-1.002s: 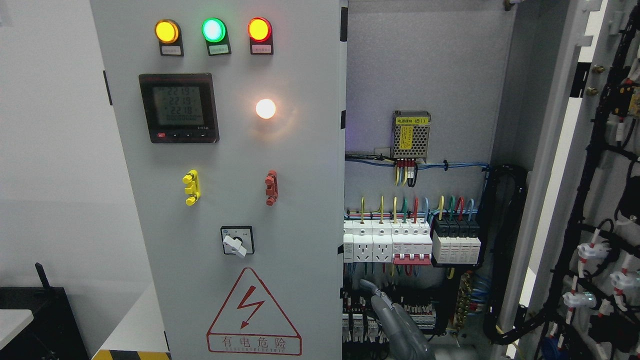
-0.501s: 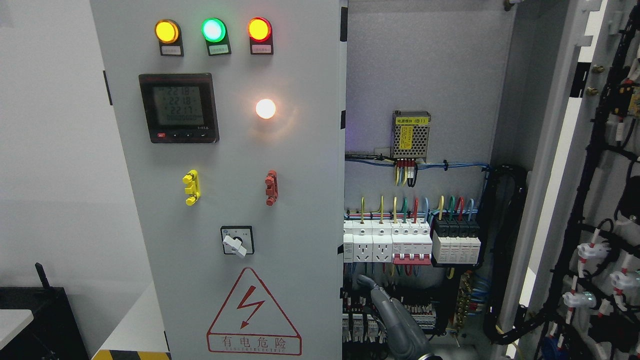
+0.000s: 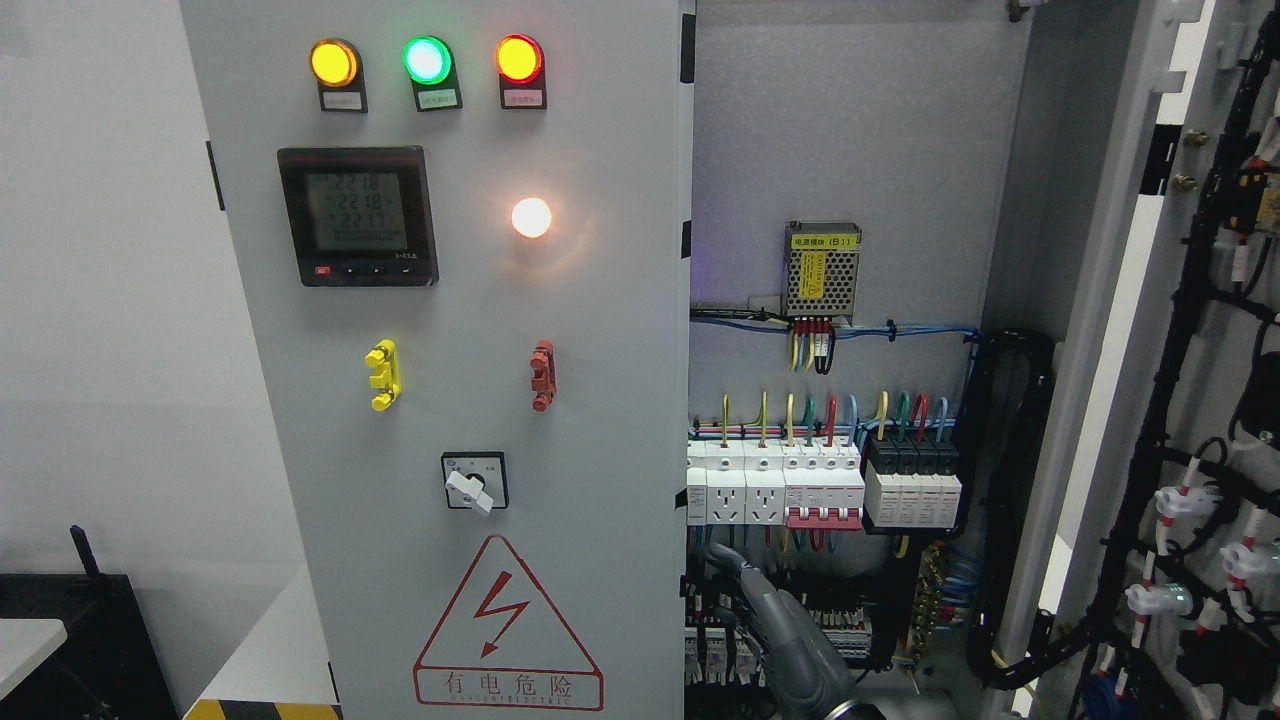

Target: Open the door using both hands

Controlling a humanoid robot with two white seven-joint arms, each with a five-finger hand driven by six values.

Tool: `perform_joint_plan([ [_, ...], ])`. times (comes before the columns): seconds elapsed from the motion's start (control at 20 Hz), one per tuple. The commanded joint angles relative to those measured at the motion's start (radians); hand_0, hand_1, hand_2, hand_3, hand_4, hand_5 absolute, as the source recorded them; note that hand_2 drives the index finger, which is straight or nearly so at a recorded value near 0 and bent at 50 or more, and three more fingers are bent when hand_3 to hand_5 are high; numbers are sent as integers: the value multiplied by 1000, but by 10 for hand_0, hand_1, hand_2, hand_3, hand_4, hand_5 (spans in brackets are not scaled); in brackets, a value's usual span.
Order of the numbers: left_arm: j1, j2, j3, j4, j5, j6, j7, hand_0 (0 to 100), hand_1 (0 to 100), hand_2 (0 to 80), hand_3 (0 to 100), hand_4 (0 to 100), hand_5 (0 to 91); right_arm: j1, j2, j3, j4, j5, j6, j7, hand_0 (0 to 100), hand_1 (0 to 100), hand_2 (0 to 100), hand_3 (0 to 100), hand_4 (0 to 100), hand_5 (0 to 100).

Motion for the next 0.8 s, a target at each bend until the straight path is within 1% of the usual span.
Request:
perform_joint_plan([
  [0.0, -32, 0, 0, 0, 1, 1, -1, 0, 0, 0, 0, 0, 0, -4, 14, 1, 31, -11, -4, 17, 383, 0, 0, 0, 0, 0],
  [0.15, -32, 0, 0, 0, 1, 1, 1, 0, 0, 0, 0, 0, 0, -6, 13, 1, 34, -48, -4, 24, 383, 0, 0, 0, 0, 0],
  [0.45, -32, 0, 0, 0, -1, 1, 1, 0, 0, 0, 0, 0, 0, -21, 11, 1, 48, -56, -4, 29, 384, 0, 0, 0, 0, 0],
  [0.6, -32, 0, 0, 0, 1, 1, -1, 0, 0, 0, 0, 0, 0, -26, 11, 1, 47, -59, -4, 73, 384, 0, 0, 0, 0, 0],
  [0.75, -32, 0, 0, 0, 1, 1, -1, 0, 0, 0, 0, 0, 0, -27, 10, 0, 50, -62, -1, 75, 383, 0, 0, 0, 0, 0],
])
